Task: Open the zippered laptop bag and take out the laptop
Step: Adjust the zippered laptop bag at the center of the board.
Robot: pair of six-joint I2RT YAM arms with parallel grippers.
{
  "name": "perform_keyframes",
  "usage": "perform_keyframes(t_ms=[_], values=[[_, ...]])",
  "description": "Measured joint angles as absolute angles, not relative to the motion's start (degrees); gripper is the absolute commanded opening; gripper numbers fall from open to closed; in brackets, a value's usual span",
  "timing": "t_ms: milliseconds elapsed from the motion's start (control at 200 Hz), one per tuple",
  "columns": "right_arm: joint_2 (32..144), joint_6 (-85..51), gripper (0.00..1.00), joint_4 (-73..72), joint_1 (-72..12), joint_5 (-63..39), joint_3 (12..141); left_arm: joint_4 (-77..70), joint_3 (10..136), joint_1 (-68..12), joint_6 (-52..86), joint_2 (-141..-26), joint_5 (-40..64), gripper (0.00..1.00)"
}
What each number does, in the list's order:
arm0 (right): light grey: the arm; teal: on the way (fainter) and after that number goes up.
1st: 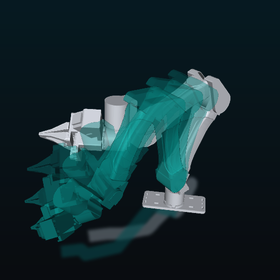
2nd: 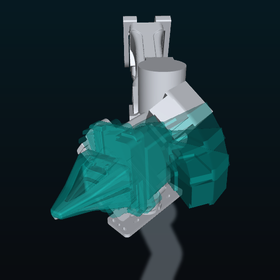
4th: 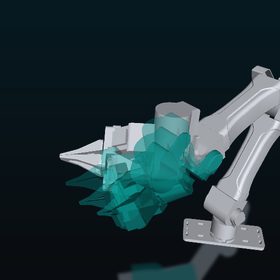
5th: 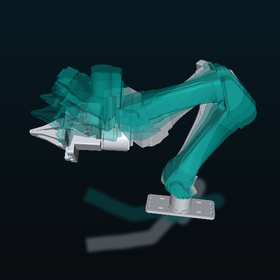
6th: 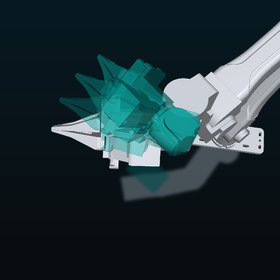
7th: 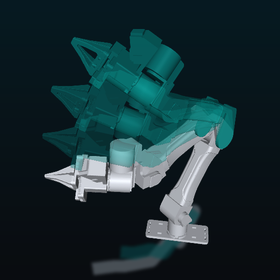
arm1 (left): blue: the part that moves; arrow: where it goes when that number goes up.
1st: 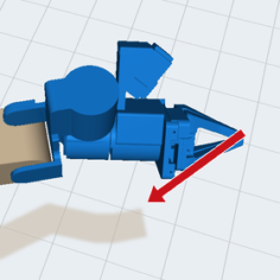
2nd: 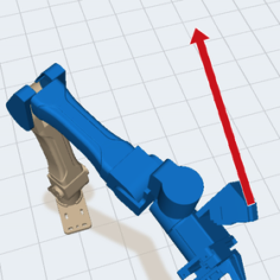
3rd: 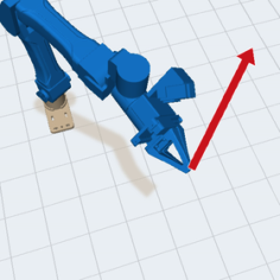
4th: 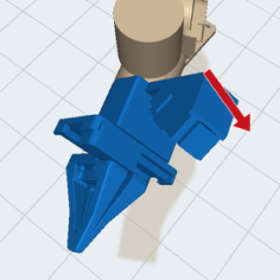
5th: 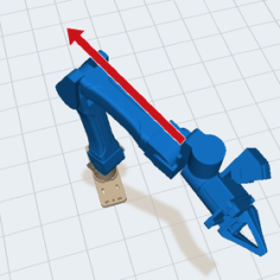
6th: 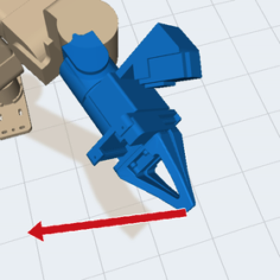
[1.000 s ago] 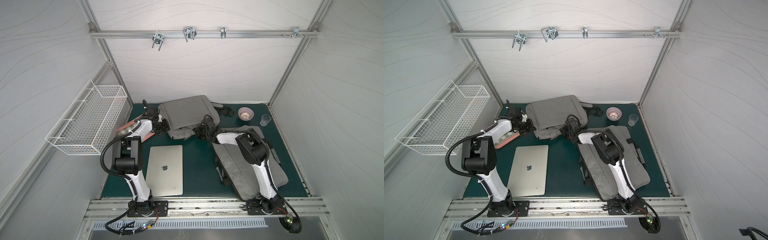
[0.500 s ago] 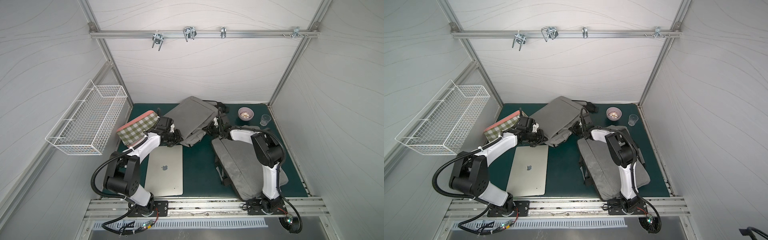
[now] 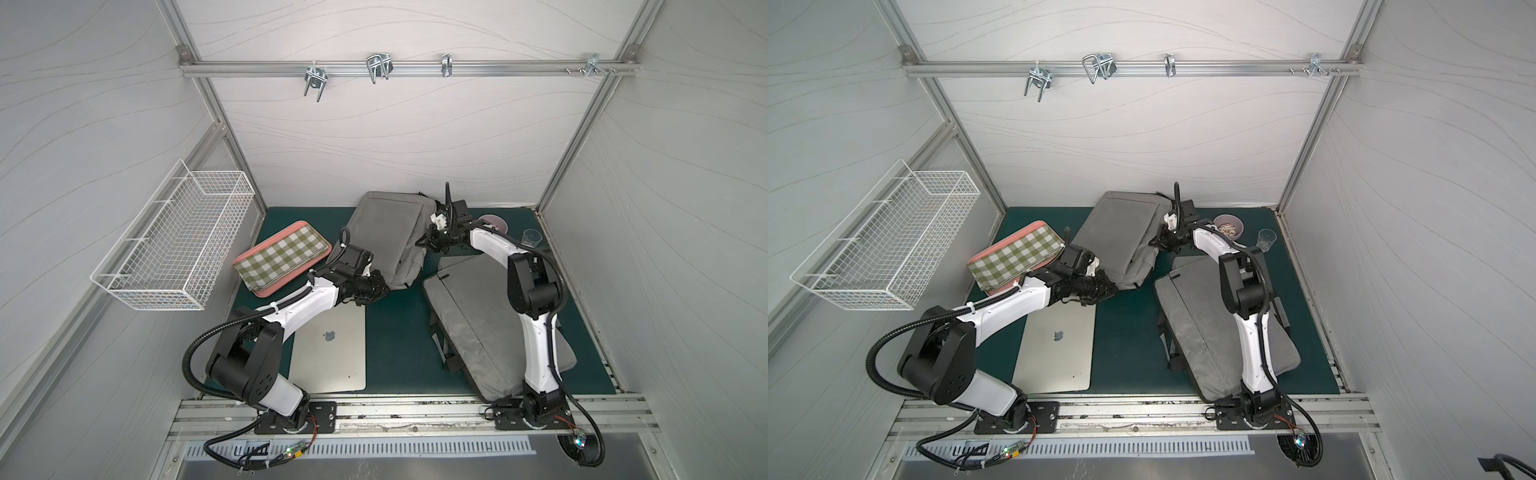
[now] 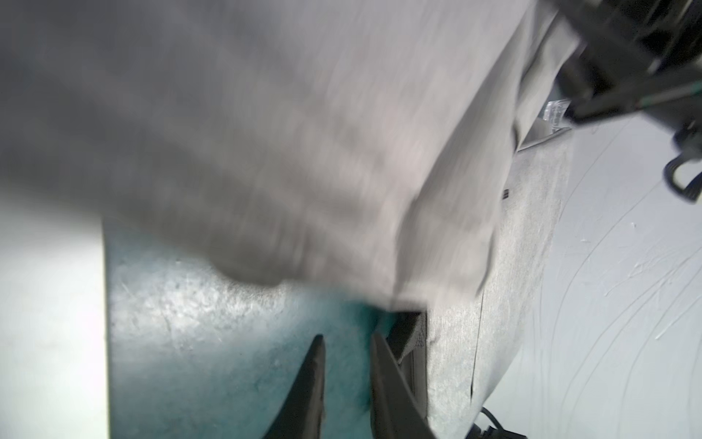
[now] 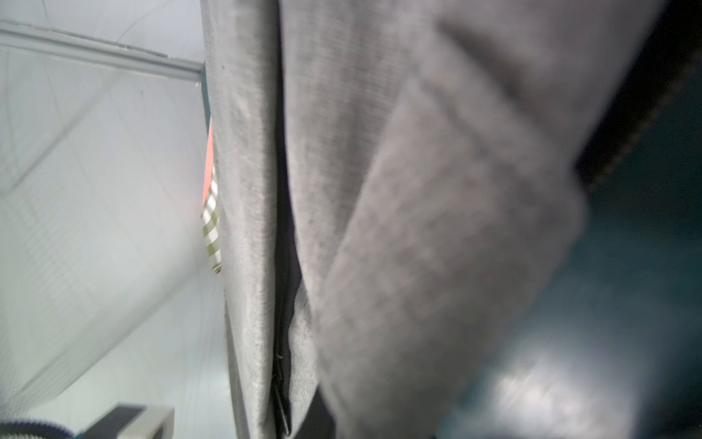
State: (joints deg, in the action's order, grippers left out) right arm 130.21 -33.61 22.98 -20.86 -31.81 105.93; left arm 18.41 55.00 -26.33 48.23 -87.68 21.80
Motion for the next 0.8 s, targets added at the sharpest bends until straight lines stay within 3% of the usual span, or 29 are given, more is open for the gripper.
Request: perform_keyframes(t_ms=[160, 395, 580, 710, 800], values=[[136.14, -26.76, 0.00, 30.98, -19.40, -32.27, 113.91, 22.33, 56.55, -26.39, 45.80, -87.68, 21.04, 0.53], [142.47, -18.79, 0.02, 41.06, -19.44, -32.32, 126.34, 28.32, 61.06, -23.51, 40.25, -84.93, 20.10, 0.59], [143.00, -17.54, 0.15, 41.98, -20.25, -31.88, 127.55, 30.81, 62.54, -17.32, 36.49, -83.88, 19.88, 0.60], [144.03, -17.10, 0.35, 42.09, -21.10, -30.68, 129.12, 32.73, 63.13, -14.66, 34.17, -83.99, 19.53, 0.60], [145.27, -17.19, 0.38, 41.98, -21.78, -29.50, 131.26, 33.10, 63.16, -13.72, 33.21, -84.29, 19.57, 0.60]])
